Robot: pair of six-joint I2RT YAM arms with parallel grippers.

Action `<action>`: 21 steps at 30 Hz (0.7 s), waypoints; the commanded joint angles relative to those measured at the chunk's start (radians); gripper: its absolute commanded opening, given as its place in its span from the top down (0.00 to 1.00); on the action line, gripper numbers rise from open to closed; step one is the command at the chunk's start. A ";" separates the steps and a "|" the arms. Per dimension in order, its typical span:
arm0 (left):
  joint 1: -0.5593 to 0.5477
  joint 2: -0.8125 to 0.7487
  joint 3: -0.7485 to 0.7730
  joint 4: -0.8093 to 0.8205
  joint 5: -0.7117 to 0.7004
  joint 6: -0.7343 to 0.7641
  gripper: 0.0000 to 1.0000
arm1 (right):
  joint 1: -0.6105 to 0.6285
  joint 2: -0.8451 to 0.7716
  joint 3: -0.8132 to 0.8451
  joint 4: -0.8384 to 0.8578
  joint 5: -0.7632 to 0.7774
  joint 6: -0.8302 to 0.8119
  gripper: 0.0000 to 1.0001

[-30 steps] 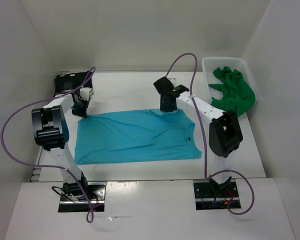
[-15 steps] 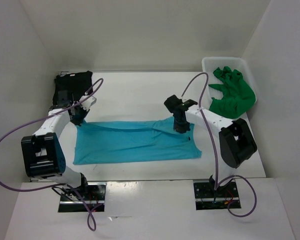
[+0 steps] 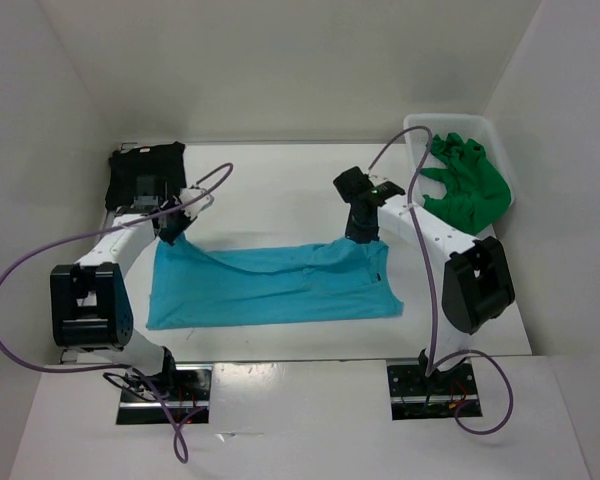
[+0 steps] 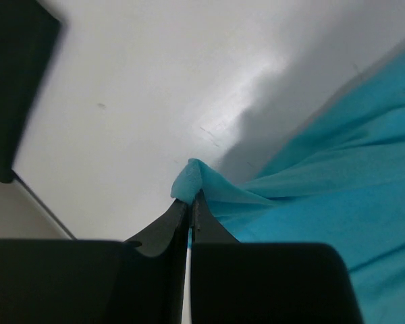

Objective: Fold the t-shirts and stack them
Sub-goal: Fold the other side of the tshirt into a rectangle

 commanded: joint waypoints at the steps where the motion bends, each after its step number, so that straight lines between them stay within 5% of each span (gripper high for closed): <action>1: 0.004 0.030 0.132 0.106 -0.005 -0.057 1.00 | -0.012 0.037 0.099 0.052 0.008 -0.040 1.00; 4: 0.004 -0.003 0.146 0.028 0.019 -0.042 1.00 | -0.012 0.008 0.065 0.043 0.008 -0.041 1.00; 11: -0.031 -0.111 -0.075 -0.171 -0.004 -0.003 0.99 | 0.000 -0.061 -0.114 0.114 -0.116 0.024 1.00; 18: -0.031 -0.145 -0.138 -0.219 -0.065 0.020 0.70 | 0.030 -0.061 -0.128 0.115 -0.137 0.024 1.00; 21: -0.013 -0.178 -0.117 -0.302 -0.097 0.066 0.45 | 0.040 -0.073 -0.147 0.115 -0.137 0.024 1.00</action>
